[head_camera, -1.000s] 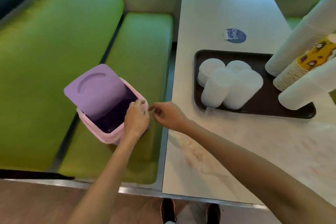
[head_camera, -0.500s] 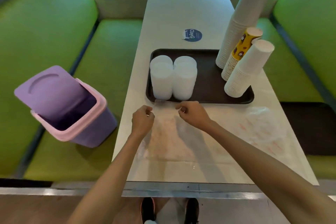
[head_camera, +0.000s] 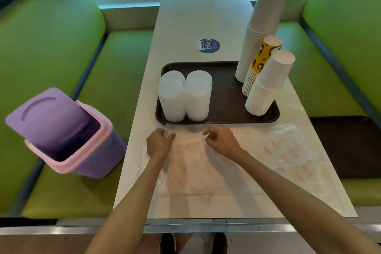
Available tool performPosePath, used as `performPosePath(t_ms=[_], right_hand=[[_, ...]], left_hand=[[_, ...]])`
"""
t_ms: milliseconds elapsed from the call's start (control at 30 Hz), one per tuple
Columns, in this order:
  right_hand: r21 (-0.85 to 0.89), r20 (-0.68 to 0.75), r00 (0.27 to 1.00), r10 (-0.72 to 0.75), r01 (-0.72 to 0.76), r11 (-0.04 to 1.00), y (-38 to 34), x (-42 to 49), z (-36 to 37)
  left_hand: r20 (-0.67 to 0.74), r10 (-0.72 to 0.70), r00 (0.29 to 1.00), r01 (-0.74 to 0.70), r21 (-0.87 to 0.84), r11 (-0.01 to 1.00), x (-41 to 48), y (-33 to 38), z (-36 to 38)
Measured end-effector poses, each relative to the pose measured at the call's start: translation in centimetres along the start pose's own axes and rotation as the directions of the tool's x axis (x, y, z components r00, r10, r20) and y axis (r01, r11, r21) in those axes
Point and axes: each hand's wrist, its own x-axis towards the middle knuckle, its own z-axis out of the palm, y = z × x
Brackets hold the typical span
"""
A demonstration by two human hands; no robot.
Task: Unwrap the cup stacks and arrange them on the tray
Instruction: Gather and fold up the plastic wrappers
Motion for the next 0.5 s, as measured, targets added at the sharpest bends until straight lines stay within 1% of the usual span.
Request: performPosePath(t_ms=[100,200,367,433,500], right_hand=[[0.002,-0.001,1.0,-0.011,0.011,1.0,-0.3,0.1,-0.1],[0.001,-0.04,0.999,-0.025,0.025,1.0,-0.6,0.2,-0.3],[-0.031,-0.112,0.98,-0.164,0.162,0.986,-1.7,0.2,-0.4],[-0.076,-0.091,0.972,-0.217,0.21,0.975,-2.2,0.4,-0.5],[-0.098,-0.035,0.965,-0.262,0.257,0.961,-3.0,0.5,-0.6]], left_hand=[[-0.047,0.064,0.997,-0.063,0.014,0.998,0.3,-0.2,0.0],[-0.08,0.179,0.981,-0.183,-0.046,0.982,0.5,-0.3,-0.5],[-0.06,0.426,0.903,-0.428,-0.045,0.902,-1.0,-1.0,-1.5],[-0.047,0.47,0.881,-0.473,-0.091,0.877,-1.8,-1.1,-1.8],[-0.013,0.486,0.874,-0.481,-0.165,0.861,-2.7,-0.9,-2.3]])
